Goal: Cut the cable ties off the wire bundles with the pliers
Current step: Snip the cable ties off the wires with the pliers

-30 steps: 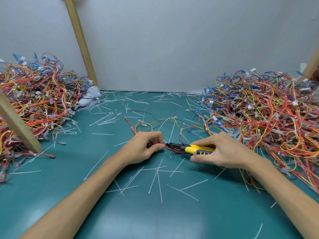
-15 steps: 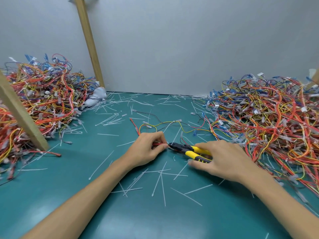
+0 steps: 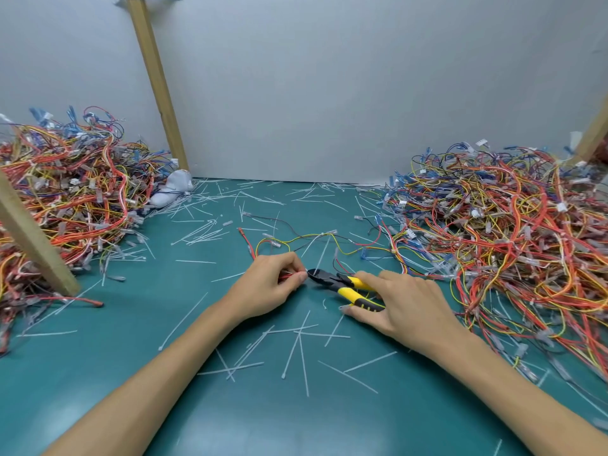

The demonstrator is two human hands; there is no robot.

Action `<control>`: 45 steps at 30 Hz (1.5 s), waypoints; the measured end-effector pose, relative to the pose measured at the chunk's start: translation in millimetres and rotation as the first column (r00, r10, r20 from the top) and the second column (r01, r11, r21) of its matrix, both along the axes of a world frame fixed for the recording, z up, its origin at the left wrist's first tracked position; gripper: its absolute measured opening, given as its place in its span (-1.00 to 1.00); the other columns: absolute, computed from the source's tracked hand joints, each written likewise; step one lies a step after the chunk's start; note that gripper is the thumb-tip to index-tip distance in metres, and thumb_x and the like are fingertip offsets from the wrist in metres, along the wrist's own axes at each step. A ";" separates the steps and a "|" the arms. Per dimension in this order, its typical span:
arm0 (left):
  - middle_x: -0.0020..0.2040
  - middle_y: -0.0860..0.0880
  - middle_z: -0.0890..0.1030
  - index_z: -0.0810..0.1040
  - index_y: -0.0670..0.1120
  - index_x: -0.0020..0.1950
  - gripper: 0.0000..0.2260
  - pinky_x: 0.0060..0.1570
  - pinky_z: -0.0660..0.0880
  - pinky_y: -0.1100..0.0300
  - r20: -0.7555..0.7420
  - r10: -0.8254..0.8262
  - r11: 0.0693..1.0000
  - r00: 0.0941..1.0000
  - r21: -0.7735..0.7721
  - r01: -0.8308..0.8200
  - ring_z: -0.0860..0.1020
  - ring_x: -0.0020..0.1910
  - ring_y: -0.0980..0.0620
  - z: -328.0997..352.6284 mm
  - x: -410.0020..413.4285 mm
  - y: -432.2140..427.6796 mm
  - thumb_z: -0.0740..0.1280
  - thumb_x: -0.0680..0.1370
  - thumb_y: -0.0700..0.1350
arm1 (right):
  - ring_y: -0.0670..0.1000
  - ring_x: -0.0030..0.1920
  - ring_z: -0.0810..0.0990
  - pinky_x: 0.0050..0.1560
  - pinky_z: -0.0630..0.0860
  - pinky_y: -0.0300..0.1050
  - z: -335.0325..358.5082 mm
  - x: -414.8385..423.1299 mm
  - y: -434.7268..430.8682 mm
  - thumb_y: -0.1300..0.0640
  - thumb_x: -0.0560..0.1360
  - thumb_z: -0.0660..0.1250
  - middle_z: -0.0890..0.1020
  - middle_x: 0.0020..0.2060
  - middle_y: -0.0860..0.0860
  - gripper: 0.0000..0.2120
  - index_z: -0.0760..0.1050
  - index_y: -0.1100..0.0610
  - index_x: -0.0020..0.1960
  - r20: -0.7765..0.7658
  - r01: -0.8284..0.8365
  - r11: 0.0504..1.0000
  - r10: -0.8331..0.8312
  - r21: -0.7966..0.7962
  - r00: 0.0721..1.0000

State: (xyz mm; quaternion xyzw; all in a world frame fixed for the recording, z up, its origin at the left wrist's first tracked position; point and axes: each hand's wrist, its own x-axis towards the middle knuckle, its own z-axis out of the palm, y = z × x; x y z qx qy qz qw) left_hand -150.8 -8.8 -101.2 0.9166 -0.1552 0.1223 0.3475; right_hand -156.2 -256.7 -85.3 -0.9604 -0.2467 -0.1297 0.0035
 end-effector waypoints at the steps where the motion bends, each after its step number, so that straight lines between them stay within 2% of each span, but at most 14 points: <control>1: -0.33 0.05 0.58 0.57 -0.08 -0.08 -0.92 -0.29 0.38 0.25 0.000 -0.002 1.000 1.000 0.031 0.002 0.47 -0.36 0.13 0.7 0.4 -0.4 0.32 0.59 -0.12 | 0.00 0.04 0.56 -0.23 0.36 -0.09 -0.2 0.6 0.3 -0.60 0.24 -0.22 0.52 -0.09 -0.13 -0.14 0.33 -0.21 0.34 -0.059 0.015 0.999 -0.013 0.040 0.998; 4: -0.39 0.11 0.49 0.59 -0.10 -0.03 -0.87 -0.34 0.29 0.19 0.036 0.018 0.993 0.999 0.113 -0.022 0.41 -0.42 0.13 1.7 0.2 -2.1 0.28 0.60 -0.10 | -0.01 0.07 0.47 -0.09 0.34 -0.09 2.9 1.7 3.7 -0.58 0.20 -0.03 0.44 -0.09 -0.13 -0.09 0.32 -0.18 0.44 -0.253 0.063 0.966 0.003 0.252 0.968; 7: -0.41 0.10 0.46 0.58 -0.09 -0.08 -0.86 -0.33 0.36 0.08 0.098 0.076 0.985 0.992 0.150 -0.090 0.37 -0.42 0.08 1.4 -1.4 -4.7 0.27 0.59 -0.08 | -0.01 0.07 0.50 0.01 0.39 -0.09 8.4 1.3 3.1 -0.57 0.19 0.08 0.57 -0.01 -0.10 -0.15 0.44 -0.16 0.35 -0.299 0.077 0.935 0.032 0.345 0.954; 9: -0.41 0.06 0.49 0.57 -0.08 -0.12 -0.85 -0.30 0.42 0.06 0.103 0.112 0.985 0.988 0.119 -0.124 0.39 -0.39 0.03 0.8 -3.1 -7.8 0.28 0.58 -0.07 | -0.01 0.10 0.53 0.04 0.45 -0.08 10.9 -2.1 1.9 -0.55 0.25 0.11 0.58 0.04 -0.11 -0.22 0.45 -0.16 0.32 -0.233 0.071 0.943 0.007 0.324 0.972; 13: -0.42 -0.02 0.55 0.58 -0.12 -0.20 -0.82 -0.28 0.38 0.17 0.096 0.146 0.989 0.985 0.018 -0.149 0.45 -0.39 0.01 3.3 -5.6 -14.6 0.30 0.57 -0.10 | 0.05 0.01 0.56 -0.14 0.50 -0.05 14.3 -7.1 0.8 -0.37 0.42 0.22 0.56 -0.03 -0.05 -0.41 0.50 -0.05 0.31 0.138 -0.054 0.982 0.028 0.183 0.990; 15: -0.49 0.04 0.51 0.59 -0.12 -0.25 -0.79 -0.34 0.26 0.32 0.101 0.166 0.986 0.981 -0.045 -0.163 0.43 -0.43 0.07 7.0 -6.7 -16.8 0.31 0.57 -0.13 | 0.08 -0.04 0.56 -0.16 0.50 -0.05 17.9 -7.6 0.3 -0.33 0.44 0.22 0.57 -0.06 -0.02 -0.44 0.52 -0.01 0.27 0.202 -0.084 0.981 0.048 0.174 0.978; 19: -0.59 0.11 0.34 0.57 -0.08 -0.29 -0.77 -0.38 0.27 0.39 0.037 0.220 0.965 0.975 -0.154 -0.212 0.37 -0.48 0.16 7.5 -7.4 -22.9 0.30 0.57 -0.13 | 0.07 -0.08 0.60 -0.28 0.34 -0.08 14.9 -16.7 9.5 -0.39 0.47 0.04 0.54 -0.13 -0.07 -0.51 0.42 -0.08 0.16 0.115 0.060 0.993 -0.071 0.098 0.991; 23: -0.53 0.09 0.38 0.54 -0.18 -0.25 -0.77 -0.32 0.26 0.40 0.017 0.238 0.962 0.971 -0.145 -0.233 0.37 -0.45 0.12 3.1 -6.9 -24.7 0.29 0.58 -0.13 | 0.13 -0.07 0.61 -0.28 0.25 -0.04 0.0 -25.1 21.0 -0.42 0.49 -0.11 0.52 -0.14 -0.07 -0.54 0.26 -0.08 0.08 -0.005 0.125 0.989 -0.125 0.080 0.992; 26: -0.49 0.05 0.48 0.51 -0.14 -0.25 -0.78 -0.28 0.28 0.31 0.021 0.224 0.965 0.974 -0.142 -0.219 0.39 -0.42 0.11 1.6 -7.9 -25.8 0.29 0.59 -0.12 | 0.14 -0.08 0.60 -0.27 0.24 -0.03 -3.7 -23.4 20.6 -0.42 0.47 -0.16 0.50 -0.18 -0.07 -0.53 0.24 -0.08 0.03 -0.008 0.129 0.986 -0.128 0.103 0.992; 29: -0.41 -0.05 0.57 0.50 -0.12 -0.23 -0.80 -0.20 0.34 0.16 0.025 0.214 0.969 0.976 -0.132 -0.209 0.42 -0.37 0.11 -0.6 -8.1 -25.9 0.28 0.59 -0.11 | 0.15 -0.10 0.60 -0.28 0.26 -0.03 -6.6 -19.1 17.7 -0.41 0.49 -0.13 0.54 -0.18 -0.06 -0.53 0.28 -0.06 0.02 0.002 0.108 0.987 -0.110 0.121 0.994; 33: -0.40 -0.07 0.57 0.52 -0.11 -0.21 -0.82 -0.24 0.34 0.19 0.045 0.188 0.979 0.981 -0.087 -0.184 0.43 -0.39 0.08 -2.0 -8.7 -21.7 0.29 0.58 -0.12 | 0.15 -0.11 0.61 -0.30 0.27 -0.05 -10.1 -12.8 15.5 -0.41 0.47 -0.12 0.57 -0.20 -0.07 -0.51 0.32 -0.06 0.02 0.009 0.094 0.986 -0.096 0.136 0.995; 39: -0.44 0.05 0.51 0.55 -0.12 -0.18 -0.84 -0.29 0.32 0.19 0.050 0.189 0.981 0.981 -0.042 -0.187 0.42 -0.41 0.16 -1.0 -7.4 -20.1 0.29 0.58 -0.14 | 0.06 -0.11 0.58 -0.33 0.25 -0.09 -12.7 -12.7 14.0 -0.42 0.46 -0.08 0.47 -0.20 -0.10 -0.52 0.34 -0.09 0.06 0.076 0.063 0.984 -0.077 0.164 0.994; 43: -0.32 -0.05 0.63 0.57 -0.13 -0.15 -0.84 -0.21 0.41 0.10 0.030 0.176 0.984 0.984 -0.014 -0.175 0.52 -0.30 0.00 -1.5 -6.2 -21.4 0.28 0.59 -0.12 | 0.10 -0.20 0.60 -0.37 0.23 -0.11 -11.6 -10.6 13.1 -0.41 0.47 -0.12 0.51 -0.29 -0.06 -0.50 0.35 -0.05 -0.03 0.112 0.071 0.993 -0.082 0.100 0.990; 45: -0.32 -0.03 0.62 0.56 -0.12 -0.17 -0.83 -0.23 0.40 0.17 0.023 0.179 0.984 0.984 -0.003 -0.179 0.52 -0.29 0.00 -1.1 -5.4 -21.2 0.28 0.58 -0.11 | 0.09 -0.19 0.60 -0.38 0.24 -0.11 -10.8 -9.8 12.7 -0.41 0.46 -0.08 0.50 -0.27 -0.06 -0.52 0.37 -0.06 -0.01 0.115 0.064 0.991 -0.077 0.114 0.990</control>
